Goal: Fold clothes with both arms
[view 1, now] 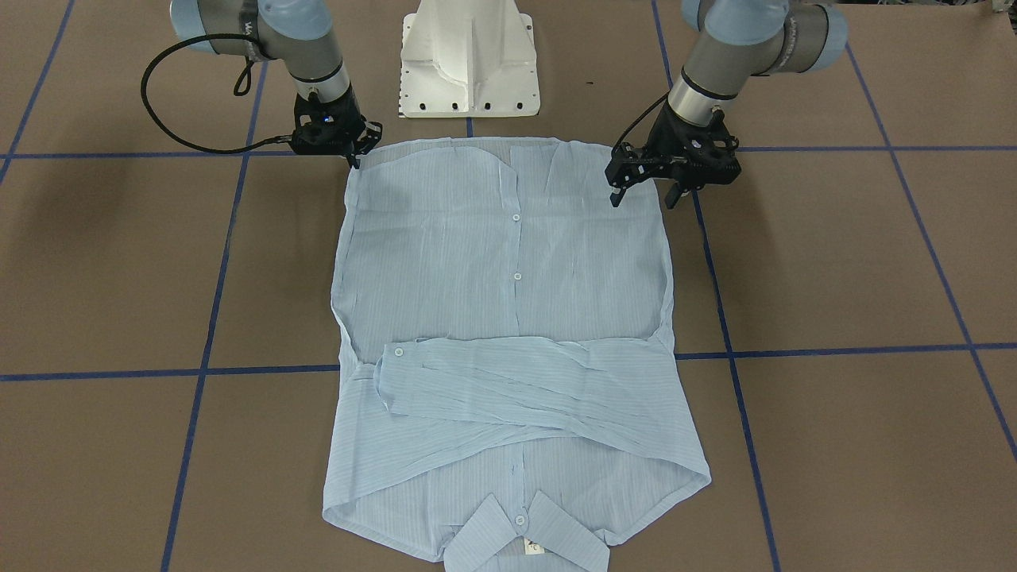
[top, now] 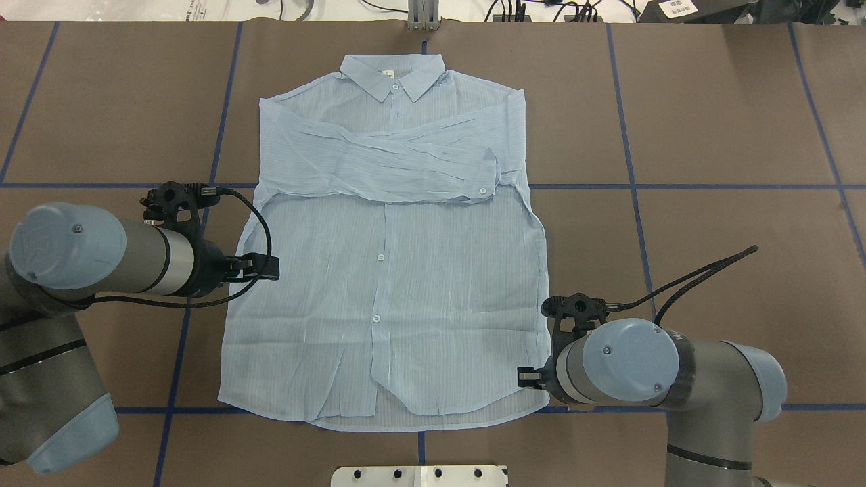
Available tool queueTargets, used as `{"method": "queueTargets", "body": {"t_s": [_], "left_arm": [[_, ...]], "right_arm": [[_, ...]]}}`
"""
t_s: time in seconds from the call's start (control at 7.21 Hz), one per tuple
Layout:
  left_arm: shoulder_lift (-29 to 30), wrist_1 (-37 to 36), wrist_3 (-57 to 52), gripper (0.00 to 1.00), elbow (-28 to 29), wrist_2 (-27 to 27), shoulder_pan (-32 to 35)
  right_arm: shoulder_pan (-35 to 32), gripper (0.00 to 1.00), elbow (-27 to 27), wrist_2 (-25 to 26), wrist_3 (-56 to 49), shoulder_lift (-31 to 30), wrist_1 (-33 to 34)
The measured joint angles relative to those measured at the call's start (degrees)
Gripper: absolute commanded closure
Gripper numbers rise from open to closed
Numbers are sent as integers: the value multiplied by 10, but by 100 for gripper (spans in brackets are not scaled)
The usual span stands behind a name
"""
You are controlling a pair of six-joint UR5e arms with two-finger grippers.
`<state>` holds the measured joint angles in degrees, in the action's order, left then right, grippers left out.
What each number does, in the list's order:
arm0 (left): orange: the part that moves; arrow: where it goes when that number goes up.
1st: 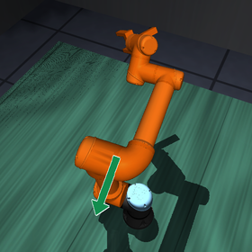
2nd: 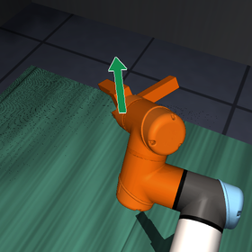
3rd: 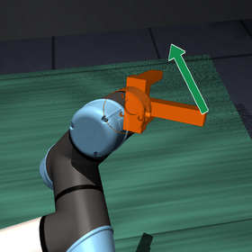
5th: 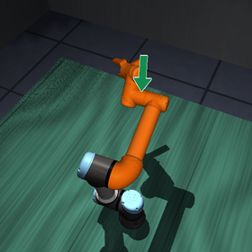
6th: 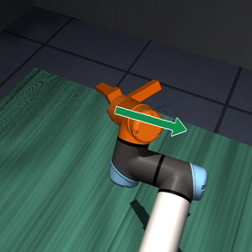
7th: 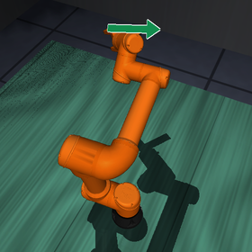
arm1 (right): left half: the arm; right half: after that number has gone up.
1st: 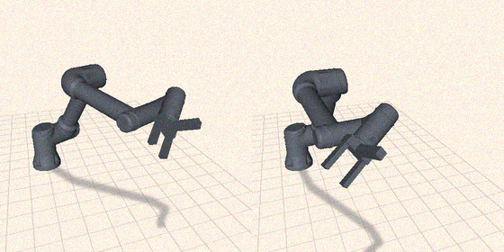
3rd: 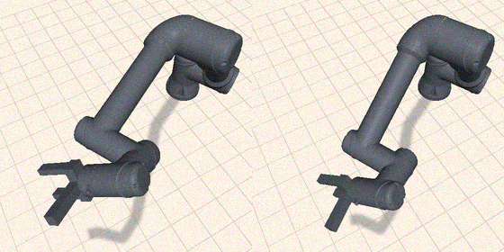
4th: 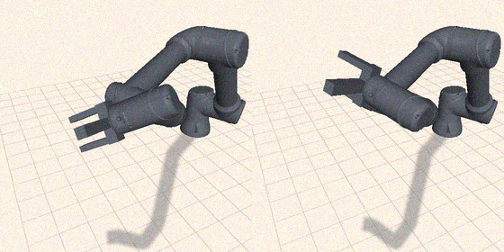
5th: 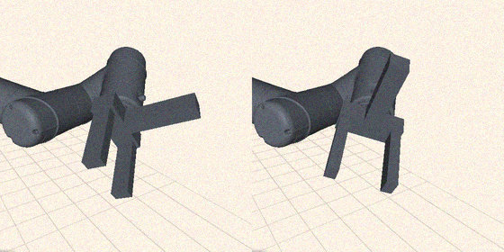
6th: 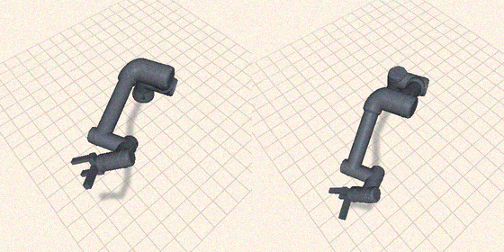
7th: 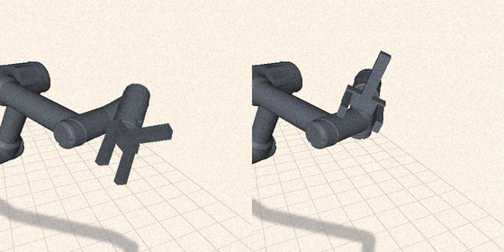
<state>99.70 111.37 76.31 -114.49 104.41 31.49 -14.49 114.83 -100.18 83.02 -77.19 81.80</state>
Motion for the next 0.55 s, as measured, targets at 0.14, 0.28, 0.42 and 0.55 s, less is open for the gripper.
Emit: {"method": "queueTargets", "body": {"t_s": [0.14,0.28,0.42,0.55], "left_arm": [[-17,12,14,0,-2,1,-2],[-49,54,39,0,-3,0,-13],[-84,106,72,1,-3,-3,-34],[-106,136,105,1,-3,-6,-59]], "right_arm": [[-1,100,5,3,0,1,0],[-2,100,7,5,1,1,0],[-4,100,9,5,1,2,0],[-8,100,12,3,0,2,-1]]}}
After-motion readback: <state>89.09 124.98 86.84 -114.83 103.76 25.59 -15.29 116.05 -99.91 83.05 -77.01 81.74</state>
